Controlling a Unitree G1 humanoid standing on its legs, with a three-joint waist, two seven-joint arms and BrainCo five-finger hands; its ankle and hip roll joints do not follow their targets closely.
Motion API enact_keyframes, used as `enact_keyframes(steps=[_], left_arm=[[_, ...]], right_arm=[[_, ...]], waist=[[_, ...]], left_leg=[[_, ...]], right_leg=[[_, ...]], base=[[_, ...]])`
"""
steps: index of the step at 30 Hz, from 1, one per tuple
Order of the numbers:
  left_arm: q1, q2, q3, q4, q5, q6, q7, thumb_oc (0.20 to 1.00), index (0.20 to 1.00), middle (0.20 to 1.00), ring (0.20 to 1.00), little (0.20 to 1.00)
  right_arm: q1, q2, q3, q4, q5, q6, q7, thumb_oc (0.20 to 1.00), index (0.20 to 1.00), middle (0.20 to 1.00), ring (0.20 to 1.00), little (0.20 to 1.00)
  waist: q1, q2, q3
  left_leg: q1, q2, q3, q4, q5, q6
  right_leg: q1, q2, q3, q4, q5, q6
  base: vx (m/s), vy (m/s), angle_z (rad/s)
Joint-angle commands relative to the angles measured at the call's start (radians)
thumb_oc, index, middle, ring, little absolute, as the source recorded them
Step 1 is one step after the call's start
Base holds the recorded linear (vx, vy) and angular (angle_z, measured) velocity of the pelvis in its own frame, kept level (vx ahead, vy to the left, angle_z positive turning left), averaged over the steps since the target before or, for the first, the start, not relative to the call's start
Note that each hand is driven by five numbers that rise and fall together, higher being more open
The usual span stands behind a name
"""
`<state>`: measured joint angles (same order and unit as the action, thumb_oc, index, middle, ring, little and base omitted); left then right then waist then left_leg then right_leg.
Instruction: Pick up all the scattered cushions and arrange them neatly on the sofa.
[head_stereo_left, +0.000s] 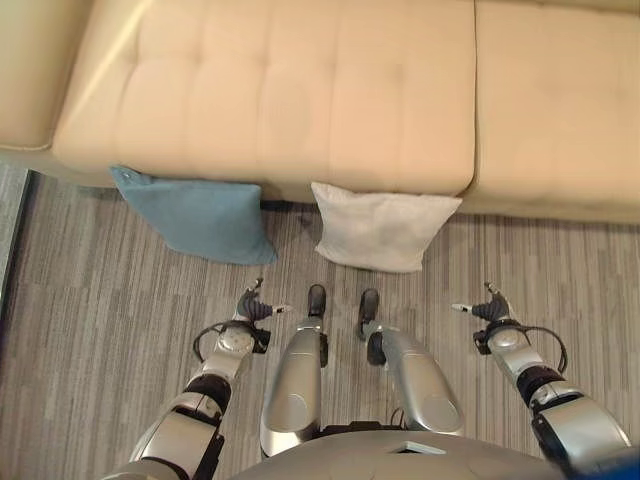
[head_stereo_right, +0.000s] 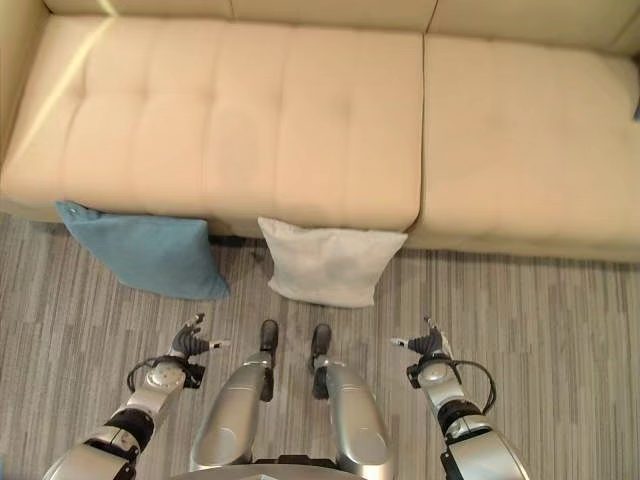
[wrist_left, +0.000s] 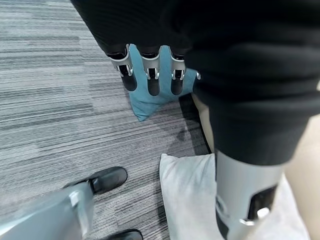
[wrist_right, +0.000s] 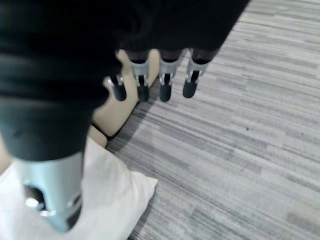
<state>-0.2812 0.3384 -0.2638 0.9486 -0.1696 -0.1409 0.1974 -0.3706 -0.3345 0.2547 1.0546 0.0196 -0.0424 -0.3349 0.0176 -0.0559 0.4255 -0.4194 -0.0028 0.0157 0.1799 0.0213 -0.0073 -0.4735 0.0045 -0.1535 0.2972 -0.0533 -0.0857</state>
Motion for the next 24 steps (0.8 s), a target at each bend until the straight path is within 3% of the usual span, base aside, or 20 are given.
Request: enact_keyframes(steps=[1, 5, 6, 8, 13, 19, 24], left_arm=[[0.056, 0.011, 0.001, -0.032, -0.051, -0.031, 0.045, 1.000, 1.000, 1.000, 1.000, 1.000], [-0.011, 0.024, -0.006, -0.101, -0.094, -0.048, 0.088, 1.000, 1.000, 1.000, 1.000, 1.000], [-0.049, 0.024, -0.009, -0.110, -0.111, -0.055, 0.113, 1.000, 1.000, 1.000, 1.000, 1.000], [-0.066, 0.023, -0.008, -0.115, -0.119, -0.058, 0.122, 1.000, 1.000, 1.000, 1.000, 1.000], [-0.319, 0.010, -0.036, -0.120, -0.170, -0.087, 0.240, 1.000, 1.000, 1.000, 1.000, 1.000], [-0.470, 0.012, -0.061, -0.117, -0.160, -0.087, 0.308, 1.000, 1.000, 1.000, 1.000, 1.000], [-0.499, 0.005, -0.062, -0.135, -0.158, -0.093, 0.338, 1.000, 1.000, 1.000, 1.000, 1.000]], right_arm=[[0.063, -0.010, 0.011, -0.040, 0.041, -0.025, -0.052, 1.000, 1.000, 1.000, 1.000, 1.000], [-0.003, -0.012, -0.009, -0.107, 0.085, -0.043, -0.108, 1.000, 1.000, 1.000, 1.000, 1.000], [-0.035, -0.009, -0.015, -0.118, 0.098, -0.050, -0.139, 1.000, 1.000, 1.000, 1.000, 1.000], [-0.049, -0.008, -0.018, -0.128, 0.101, -0.052, -0.153, 1.000, 1.000, 1.000, 1.000, 1.000], [-0.268, -0.012, -0.058, -0.205, 0.092, -0.085, -0.367, 1.000, 1.000, 1.000, 1.000, 1.000], [-0.399, -0.007, -0.061, -0.192, 0.075, -0.086, -0.473, 1.000, 1.000, 1.000, 1.000, 1.000], [-0.421, -0.008, -0.064, -0.212, 0.045, -0.083, -0.517, 1.000, 1.000, 1.000, 1.000, 1.000]], waist=[[0.012, -0.024, -0.088], [0.007, -0.029, -0.063], [0.007, -0.023, -0.061], [0.004, -0.024, -0.062], [-0.039, -0.009, -0.064], [-0.061, 0.015, -0.078], [-0.066, 0.026, -0.081]], left_leg=[[-0.041, -0.002, 0.016, 0.095, -0.103, -0.007], [-0.120, 0.002, 0.026, 0.120, -0.102, -0.005], [-0.144, 0.009, 0.019, 0.130, -0.134, -0.012], [-0.163, 0.008, 0.019, 0.132, -0.133, -0.013], [-0.432, 0.016, 0.006, 0.171, -0.113, -0.019], [-0.583, 0.021, -0.012, 0.167, -0.098, -0.022], [-0.621, 0.022, -0.014, 0.160, -0.090, -0.023]], right_leg=[[0.032, -0.140, -0.017, -0.083, 0.051, 0.175], [-0.048, -0.152, -0.008, -0.065, 0.059, 0.176], [-0.073, -0.148, -0.005, -0.056, 0.038, 0.186], [-0.091, -0.150, -0.003, -0.057, 0.040, 0.186], [-0.355, -0.163, -0.006, -0.020, 0.059, 0.194], [-0.532, -0.165, 0.003, 0.028, 0.053, 0.200], [-0.580, -0.163, 0.006, 0.045, 0.048, 0.201]], base=[[-0.06, 0.070, -0.26], [-0.04, 0.024, -0.09], [0.04, -0.017, -0.08], [0.00, -0.013, -0.05], [-0.07, -0.031, 0.00], [0.01, -0.047, 0.00], [0.02, -0.035, 0.00]])
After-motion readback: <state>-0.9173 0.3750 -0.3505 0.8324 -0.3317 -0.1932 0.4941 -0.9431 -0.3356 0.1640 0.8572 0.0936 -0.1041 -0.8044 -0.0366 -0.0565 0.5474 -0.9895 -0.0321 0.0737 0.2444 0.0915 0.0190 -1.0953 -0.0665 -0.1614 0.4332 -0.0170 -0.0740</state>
